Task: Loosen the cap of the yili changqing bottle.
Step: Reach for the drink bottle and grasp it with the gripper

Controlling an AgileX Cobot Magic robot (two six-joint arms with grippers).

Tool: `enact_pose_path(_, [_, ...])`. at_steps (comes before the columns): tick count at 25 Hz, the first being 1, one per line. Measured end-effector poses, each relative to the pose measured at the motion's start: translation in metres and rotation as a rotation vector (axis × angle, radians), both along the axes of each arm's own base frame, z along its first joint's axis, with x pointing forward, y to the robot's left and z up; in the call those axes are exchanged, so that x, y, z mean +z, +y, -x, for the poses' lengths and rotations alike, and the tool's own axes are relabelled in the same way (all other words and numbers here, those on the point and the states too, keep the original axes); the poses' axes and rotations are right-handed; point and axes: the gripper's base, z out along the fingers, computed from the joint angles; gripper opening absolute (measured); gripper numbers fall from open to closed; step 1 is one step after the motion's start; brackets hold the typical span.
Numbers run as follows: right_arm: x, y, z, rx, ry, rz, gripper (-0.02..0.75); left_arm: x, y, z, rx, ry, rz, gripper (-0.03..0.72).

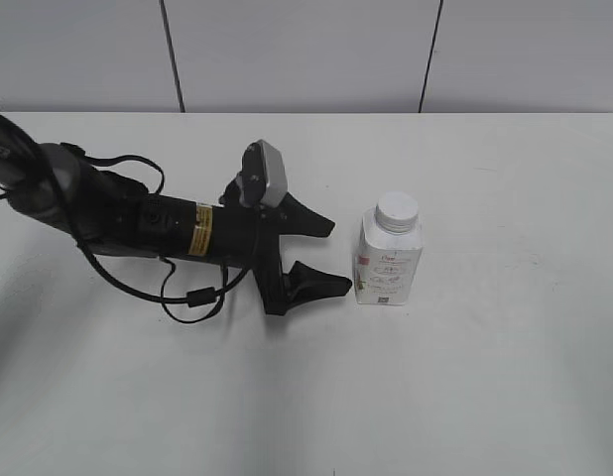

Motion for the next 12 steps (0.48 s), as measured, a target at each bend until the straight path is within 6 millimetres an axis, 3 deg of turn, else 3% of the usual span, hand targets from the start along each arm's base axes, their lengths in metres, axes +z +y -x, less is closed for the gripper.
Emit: enact_pose_path(12, [0.000,0.000,0.000,0.000,0.000,0.000,0.582,-0.012,-0.040,-0.003,-0.066,0.003,0.039,0.593])
